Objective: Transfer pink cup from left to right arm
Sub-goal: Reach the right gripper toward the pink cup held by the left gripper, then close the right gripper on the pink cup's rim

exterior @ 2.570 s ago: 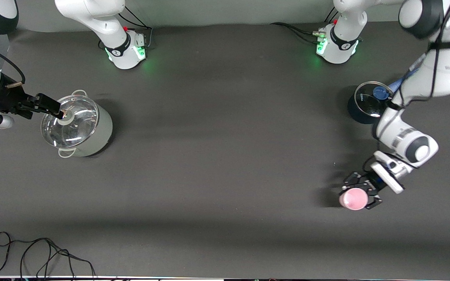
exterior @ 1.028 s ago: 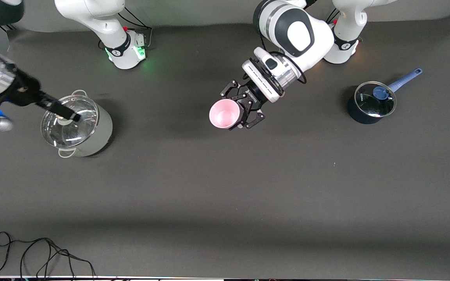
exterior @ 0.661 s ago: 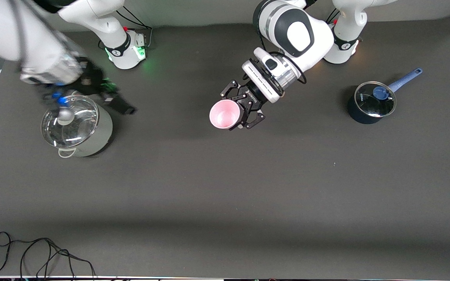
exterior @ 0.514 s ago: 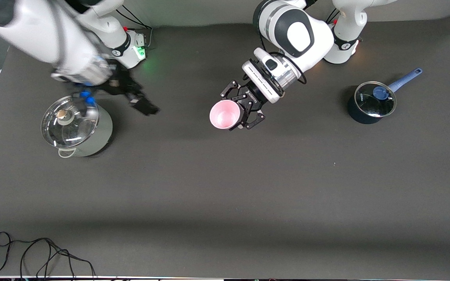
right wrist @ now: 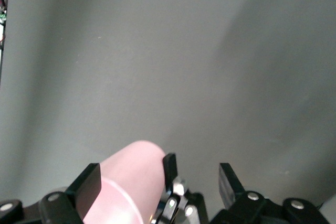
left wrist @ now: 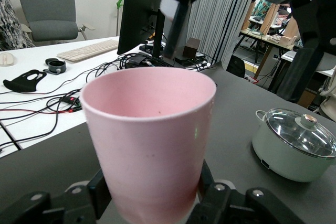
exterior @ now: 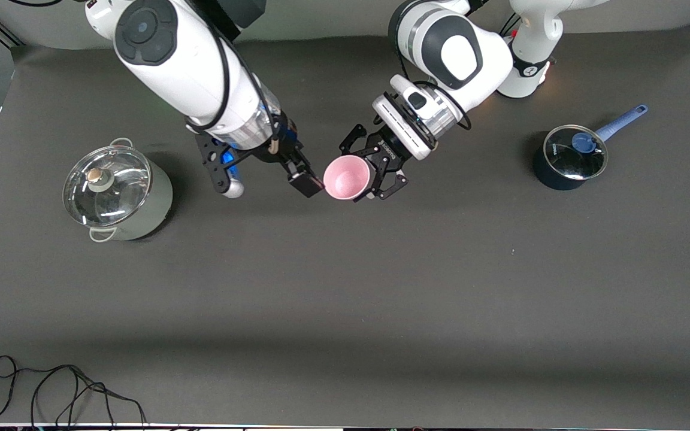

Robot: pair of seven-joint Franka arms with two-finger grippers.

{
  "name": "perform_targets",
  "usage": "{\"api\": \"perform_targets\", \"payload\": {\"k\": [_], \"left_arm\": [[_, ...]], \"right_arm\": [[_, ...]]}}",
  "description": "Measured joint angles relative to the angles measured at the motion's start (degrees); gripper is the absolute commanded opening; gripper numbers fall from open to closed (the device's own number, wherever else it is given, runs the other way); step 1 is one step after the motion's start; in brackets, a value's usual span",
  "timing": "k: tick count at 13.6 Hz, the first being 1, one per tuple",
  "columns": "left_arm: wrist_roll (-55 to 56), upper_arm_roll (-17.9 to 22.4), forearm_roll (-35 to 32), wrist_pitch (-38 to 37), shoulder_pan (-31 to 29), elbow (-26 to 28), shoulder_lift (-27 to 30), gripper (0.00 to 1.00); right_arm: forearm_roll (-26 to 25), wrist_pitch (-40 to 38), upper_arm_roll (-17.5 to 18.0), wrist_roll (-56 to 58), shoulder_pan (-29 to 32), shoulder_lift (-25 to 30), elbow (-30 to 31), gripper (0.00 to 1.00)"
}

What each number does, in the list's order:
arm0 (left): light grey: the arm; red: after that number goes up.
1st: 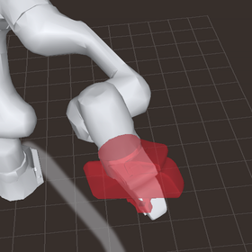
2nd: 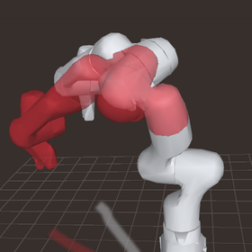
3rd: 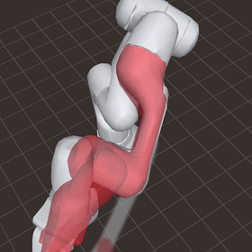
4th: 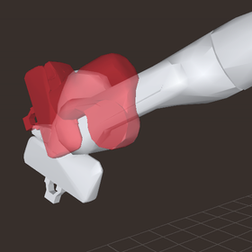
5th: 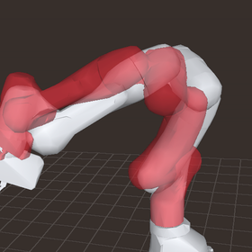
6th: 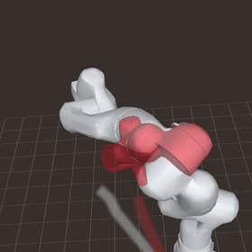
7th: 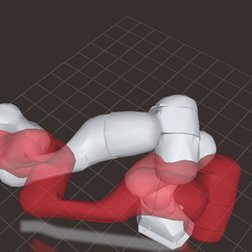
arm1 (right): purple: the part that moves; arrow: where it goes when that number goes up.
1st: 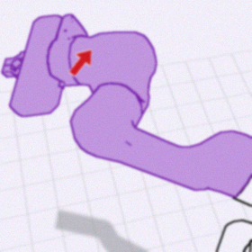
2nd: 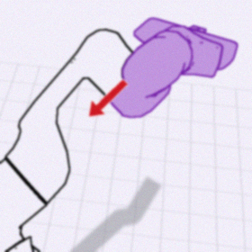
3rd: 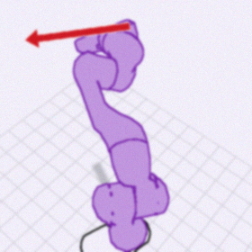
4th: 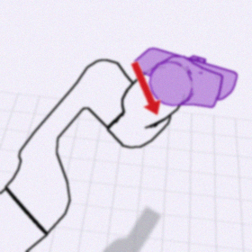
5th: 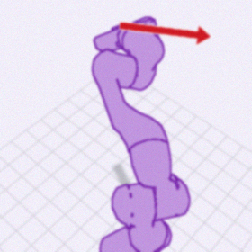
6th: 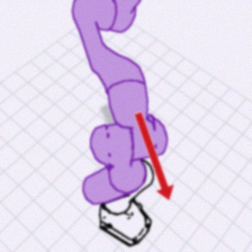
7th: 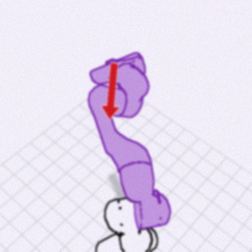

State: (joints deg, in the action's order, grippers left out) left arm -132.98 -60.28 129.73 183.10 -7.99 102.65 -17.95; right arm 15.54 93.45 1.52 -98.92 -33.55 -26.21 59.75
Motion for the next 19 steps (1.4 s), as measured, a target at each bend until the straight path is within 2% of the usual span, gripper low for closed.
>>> {"api": "perform_targets", "payload": {"k": [5, 12, 13, 14, 15, 16, 17, 18, 19], "left_arm": [[0.0, 0.1, 0.0, 0.0, 0.0, 0.0, 0.0, 0.42], [0.0, 0.1, 0.0, 0.2, 0.0, 0.1, -0.1, 0.43], [0.0, 0.1, 0.0, 0.2, 0.0, 0.1, -0.1, 0.43], [0.0, 0.1, 0.0, 0.2, 0.0, 0.1, -0.1, 0.43], [0.0, 0.1, 0.0, 0.2, 0.0, 0.1, -0.1, 0.43], [0.0, 0.1, 0.0, 0.3, 0.0, 0.1, -0.1, 0.43], [0.1, 0.1, 0.0, 0.3, 0.0, 0.1, -0.1, 0.43], [0.1, 0.1, 0.0, 0.4, 0.0, 0.1, -0.1, 0.43], [0.1, 0.1, 0.1, 0.4, 0.0, 0.2, -0.1, 0.43]], "right_arm": [[0.0, 1.3, 2.5, 2.0, -0.1, -0.2, -1.4, 0.99], [0.0, -0.5, 2.6, 16.5, 0.0, -1.7, -1.3, 0.99], [0.0, -0.7, 2.6, 16.9, -0.1, -1.7, -1.3, 0.94], [0.0, -0.9, 2.6, 17.0, 0.0, -1.7, -1.3, 0.83], [0.0, -1.1, 2.6, 17.0, -0.1, -1.8, -1.3, 0.75], [0.1, -1.2, 2.6, 17.1, -0.1, -1.9, -1.3, 0.73], [0.1, -1.2, 2.7, 17.2, -0.1, -2.1, -1.3, 0.65], [0.1, -1.2, 2.7, 17.2, 0.0, -2.2, -1.3, 0.48], [0.1, -1.2, 2.7, 17.2, -0.1, -2.5, -1.3, 0.17]]}}
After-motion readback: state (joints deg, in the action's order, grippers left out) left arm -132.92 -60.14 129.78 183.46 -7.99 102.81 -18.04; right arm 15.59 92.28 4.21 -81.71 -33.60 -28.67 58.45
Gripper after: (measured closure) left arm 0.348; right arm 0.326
